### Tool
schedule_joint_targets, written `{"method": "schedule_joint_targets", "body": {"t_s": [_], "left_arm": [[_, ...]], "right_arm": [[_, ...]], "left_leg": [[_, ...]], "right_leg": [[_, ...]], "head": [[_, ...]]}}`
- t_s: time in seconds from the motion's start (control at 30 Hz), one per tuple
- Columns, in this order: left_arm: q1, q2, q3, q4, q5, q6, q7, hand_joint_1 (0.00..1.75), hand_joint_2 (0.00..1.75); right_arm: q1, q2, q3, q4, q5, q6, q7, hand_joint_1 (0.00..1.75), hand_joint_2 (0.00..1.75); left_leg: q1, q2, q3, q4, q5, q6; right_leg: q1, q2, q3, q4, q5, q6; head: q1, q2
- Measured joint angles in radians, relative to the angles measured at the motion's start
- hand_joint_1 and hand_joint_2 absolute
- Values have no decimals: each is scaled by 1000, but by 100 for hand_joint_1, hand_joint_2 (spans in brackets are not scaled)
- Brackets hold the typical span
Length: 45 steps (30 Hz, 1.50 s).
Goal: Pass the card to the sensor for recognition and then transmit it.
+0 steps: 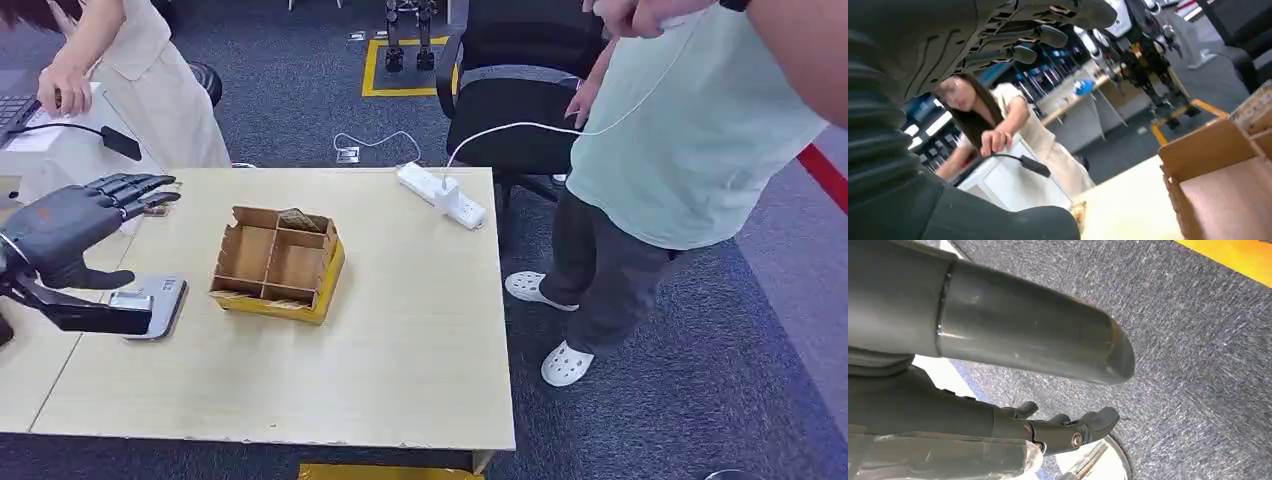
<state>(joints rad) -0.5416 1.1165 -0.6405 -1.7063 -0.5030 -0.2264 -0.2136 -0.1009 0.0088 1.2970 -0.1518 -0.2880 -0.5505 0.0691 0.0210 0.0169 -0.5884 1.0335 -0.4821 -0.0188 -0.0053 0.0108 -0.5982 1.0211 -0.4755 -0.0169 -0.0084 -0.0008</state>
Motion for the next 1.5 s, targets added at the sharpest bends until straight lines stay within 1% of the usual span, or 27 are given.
{"method": "schedule_joint_targets", "body": {"t_s": [0.03,0.07,0.1,0.13,0.17,0.27,0.3,0.33,0.4,0.5,0.7,0.77,0.83,0.93,1.03,1.23,1.37,1.5], "left_arm": [[25,-23,-11,5,-69,50,13,0,175],[51,-55,-16,15,-122,94,18,0,175],[70,-89,-21,28,-152,120,27,0,175],[90,-113,-26,40,-176,141,34,0,175],[108,-146,-32,53,-198,157,40,0,175],[150,-218,-36,89,-259,195,64,0,175],[162,-244,-36,103,-293,214,84,0,175],[174,-277,-36,121,-337,246,112,0,175],[200,-345,-36,161,-413,290,143,0,175],[231,-415,-36,206,-447,306,151,0,175],[248,-473,-33,247,-467,308,153,0,175],[259,-504,-24,271,-493,320,163,0,175],[268,-538,-16,296,-532,346,193,0,175],[274,-589,15,331,-613,389,259,0,175],[274,-628,53,361,-644,399,288,0,175],[275,-664,124,394,-671,409,319,0,175],[278,-688,165,409,-688,410,320,0,175],[280,-705,186,418,-700,410,315,0,175]], "right_arm": [[0,0,0,0,0,0,2,0,0],[0,0,0,0,-1,0,3,0,0],[-2,0,0,0,-3,0,3,0,0],[-3,0,0,0,-6,-1,3,0,0],[-4,0,0,0,-6,-1,3,0,0],[-3,0,0,0,-8,-2,4,0,0],[-3,0,0,0,-9,-2,5,0,0],[-3,0,0,0,-11,-2,7,0,0],[-4,0,0,0,-11,-2,9,0,0],[-3,0,0,0,-13,-3,15,0,0],[-3,0,0,0,-14,-3,15,0,0],[-3,0,0,0,-13,-4,16,0,0],[-3,0,0,0,-14,-5,16,0,0],[-2,0,0,0,-19,-7,16,0,0],[-2,0,0,0,-24,-15,16,0,0],[6,0,0,0,-29,-18,15,0,0],[9,0,0,2,-31,-19,15,0,0],[10,0,0,3,-32,-20,15,0,0]], "left_leg": [[0,-1,0,0,0,0],[0,-1,0,0,0,0],[0,-2,0,0,0,0],[0,-1,0,0,0,0],[0,-1,0,0,0,0],[0,-1,0,0,0,0],[-1,-2,0,0,0,0],[-1,-3,0,0,0,0],[-1,-4,0,0,0,0],[-1,-3,-1,0,0,1],[-1,-3,-1,0,0,1],[-1,-3,-1,0,0,1],[-1,-3,-1,0,0,1],[-1,-4,-1,0,0,1],[-1,-3,-1,0,0,1],[-1,-3,-1,0,0,1],[-1,-3,-1,0,0,1],[-1,-3,-1,0,0,1]], "right_leg": [[0,0,0,0,0,0],[-1,-1,0,0,0,0],[0,-2,1,0,0,0],[0,-1,1,0,0,0],[-1,-1,1,0,0,0],[-1,-1,1,0,0,1],[-1,-2,1,-1,0,1],[-1,-2,1,-1,0,1],[-1,-3,1,-1,0,1],[-1,-2,1,-1,0,1],[-1,-3,1,-1,0,1],[-1,-3,1,-1,0,1],[-1,-3,1,-1,0,1],[-1,-3,1,-1,0,1],[-1,-3,1,-1,0,1],[-1,-3,1,-1,0,1],[-1,-3,1,-1,0,1],[-1,-3,1,-1,0,1]], "head": [[0,0],[0,0],[0,0],[1,0],[1,0],[2,0],[1,0],[1,0],[2,0],[2,0],[1,0],[2,0],[2,0],[2,0],[1,0],[1,0],[1,0],[2,0]]}}
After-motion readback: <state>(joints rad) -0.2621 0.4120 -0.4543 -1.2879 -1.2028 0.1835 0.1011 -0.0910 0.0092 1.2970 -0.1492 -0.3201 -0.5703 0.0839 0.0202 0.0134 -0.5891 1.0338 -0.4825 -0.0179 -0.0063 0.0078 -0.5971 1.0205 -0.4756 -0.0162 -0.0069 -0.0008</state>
